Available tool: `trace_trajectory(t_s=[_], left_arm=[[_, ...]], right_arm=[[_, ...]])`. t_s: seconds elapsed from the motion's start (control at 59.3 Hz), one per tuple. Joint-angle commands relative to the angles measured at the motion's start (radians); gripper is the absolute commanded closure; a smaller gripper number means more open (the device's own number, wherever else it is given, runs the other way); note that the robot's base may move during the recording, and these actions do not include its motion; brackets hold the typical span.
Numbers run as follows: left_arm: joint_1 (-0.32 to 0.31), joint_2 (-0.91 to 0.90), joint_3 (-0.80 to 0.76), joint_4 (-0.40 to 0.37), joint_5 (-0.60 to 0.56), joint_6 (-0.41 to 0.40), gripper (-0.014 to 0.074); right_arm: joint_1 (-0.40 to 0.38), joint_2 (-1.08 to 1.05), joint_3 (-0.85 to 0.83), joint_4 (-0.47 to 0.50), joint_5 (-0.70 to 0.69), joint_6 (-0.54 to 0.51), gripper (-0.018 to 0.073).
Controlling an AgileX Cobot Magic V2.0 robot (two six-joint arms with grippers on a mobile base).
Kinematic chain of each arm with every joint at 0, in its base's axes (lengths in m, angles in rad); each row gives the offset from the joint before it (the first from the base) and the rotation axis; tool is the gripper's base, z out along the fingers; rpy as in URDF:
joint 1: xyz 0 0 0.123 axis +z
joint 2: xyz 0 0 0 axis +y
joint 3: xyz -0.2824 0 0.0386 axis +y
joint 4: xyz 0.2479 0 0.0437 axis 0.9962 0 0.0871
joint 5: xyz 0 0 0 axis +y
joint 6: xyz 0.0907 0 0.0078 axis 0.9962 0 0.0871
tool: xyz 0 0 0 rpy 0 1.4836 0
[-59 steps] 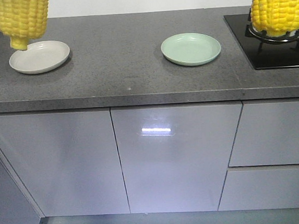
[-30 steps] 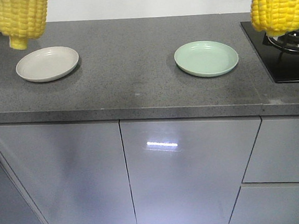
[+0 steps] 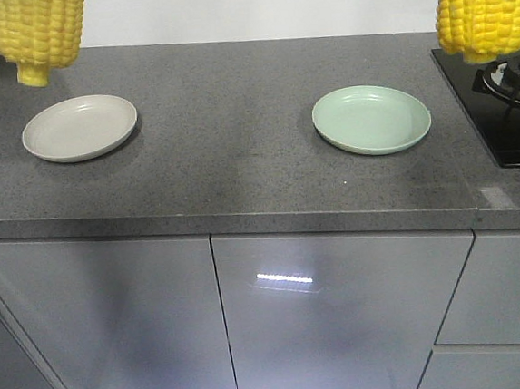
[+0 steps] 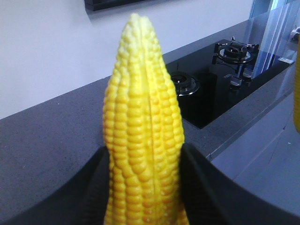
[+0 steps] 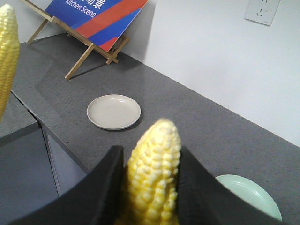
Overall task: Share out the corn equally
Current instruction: 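Drive the base toward the white and pale green plates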
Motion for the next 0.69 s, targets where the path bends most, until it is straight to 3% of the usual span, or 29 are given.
trace_trajectory(t_s=[0.0, 0.675], left_arm=[[0.000, -0.026, -0.024, -0.034, -0.063, -0.009, 0.0604], [0.000, -0.026, -0.024, -0.034, -0.063, -0.009, 0.0604]], right_arm=[[-0.007, -0.017, -0.016, 0.019, -0.005, -0.007, 0.0565], [-0.007, -0.017, -0.016, 0.019, -0.005, -0.007, 0.0565]])
